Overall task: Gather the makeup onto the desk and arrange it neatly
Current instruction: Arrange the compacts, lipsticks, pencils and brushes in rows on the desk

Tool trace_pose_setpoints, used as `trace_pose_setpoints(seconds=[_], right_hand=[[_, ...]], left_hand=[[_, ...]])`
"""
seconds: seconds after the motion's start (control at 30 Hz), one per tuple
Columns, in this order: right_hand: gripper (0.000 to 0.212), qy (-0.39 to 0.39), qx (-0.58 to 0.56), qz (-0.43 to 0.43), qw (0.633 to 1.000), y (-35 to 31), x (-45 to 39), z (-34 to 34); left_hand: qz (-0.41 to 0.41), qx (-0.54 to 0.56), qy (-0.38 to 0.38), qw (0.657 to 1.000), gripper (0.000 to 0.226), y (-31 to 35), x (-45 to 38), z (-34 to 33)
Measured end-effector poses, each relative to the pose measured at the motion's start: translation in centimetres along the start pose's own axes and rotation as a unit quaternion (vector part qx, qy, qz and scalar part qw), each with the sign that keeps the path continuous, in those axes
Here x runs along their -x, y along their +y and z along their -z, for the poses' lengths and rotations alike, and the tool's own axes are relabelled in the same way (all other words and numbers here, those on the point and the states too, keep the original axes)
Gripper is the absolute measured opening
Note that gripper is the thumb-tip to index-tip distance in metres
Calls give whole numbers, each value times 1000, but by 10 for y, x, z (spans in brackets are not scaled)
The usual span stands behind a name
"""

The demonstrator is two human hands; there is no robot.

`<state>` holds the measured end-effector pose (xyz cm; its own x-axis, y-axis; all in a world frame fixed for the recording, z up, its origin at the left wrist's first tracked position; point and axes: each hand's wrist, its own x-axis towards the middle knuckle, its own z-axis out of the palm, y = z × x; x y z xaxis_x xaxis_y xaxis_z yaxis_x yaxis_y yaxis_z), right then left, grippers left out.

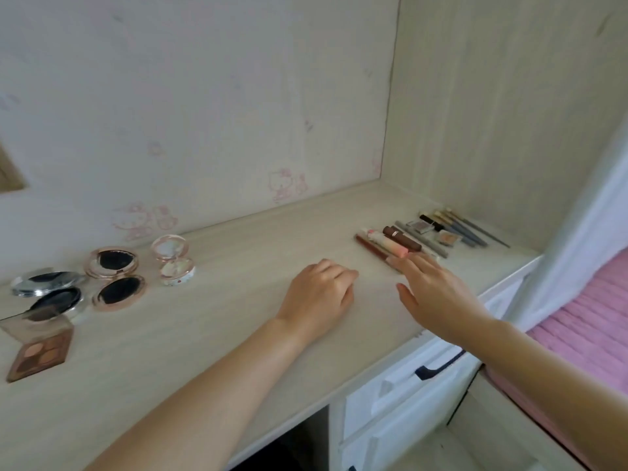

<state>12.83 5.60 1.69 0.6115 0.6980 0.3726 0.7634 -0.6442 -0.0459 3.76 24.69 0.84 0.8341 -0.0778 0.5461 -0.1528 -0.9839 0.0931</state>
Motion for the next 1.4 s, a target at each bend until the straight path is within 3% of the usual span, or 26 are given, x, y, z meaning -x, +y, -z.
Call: trace_pose_setpoints(seconds=[0.27,0.47,0.63,0.73,0.9,1.0,1.2,1.3,1.4], right_hand=[[37,-21,7,-57,998,77,-32,-4],[36,-48,6,-91,995,122,-75,-10],[33,-98,11,-72,993,144,-111,-22],[38,-133,17,-78,988,148,-129,-27],[20,-205,53,-88,973,151,-146,-30],[48,-223,46,-99,969,151,-149,-30],[33,-153,37,-80,984,155,-147,-29],[48,-81,-2,-92,992,156,-141,-29],[48,-25,-37,-88,995,148,-136,-26]], left_hand=[[-50,26,-22,998,25,7,-82,-38],[80,87,-59,991,21,14,-148,-72],[206,113,-169,957,42,15,-191,-100],[224,122,-204,945,36,18,-208,-114],[249,175,-251,919,31,21,-220,-126],[255,202,-248,913,32,21,-221,-128],[236,216,-162,933,33,13,-222,-124],[251,314,-114,909,35,6,-219,-116],[269,397,-85,873,41,1,-212,-101]])
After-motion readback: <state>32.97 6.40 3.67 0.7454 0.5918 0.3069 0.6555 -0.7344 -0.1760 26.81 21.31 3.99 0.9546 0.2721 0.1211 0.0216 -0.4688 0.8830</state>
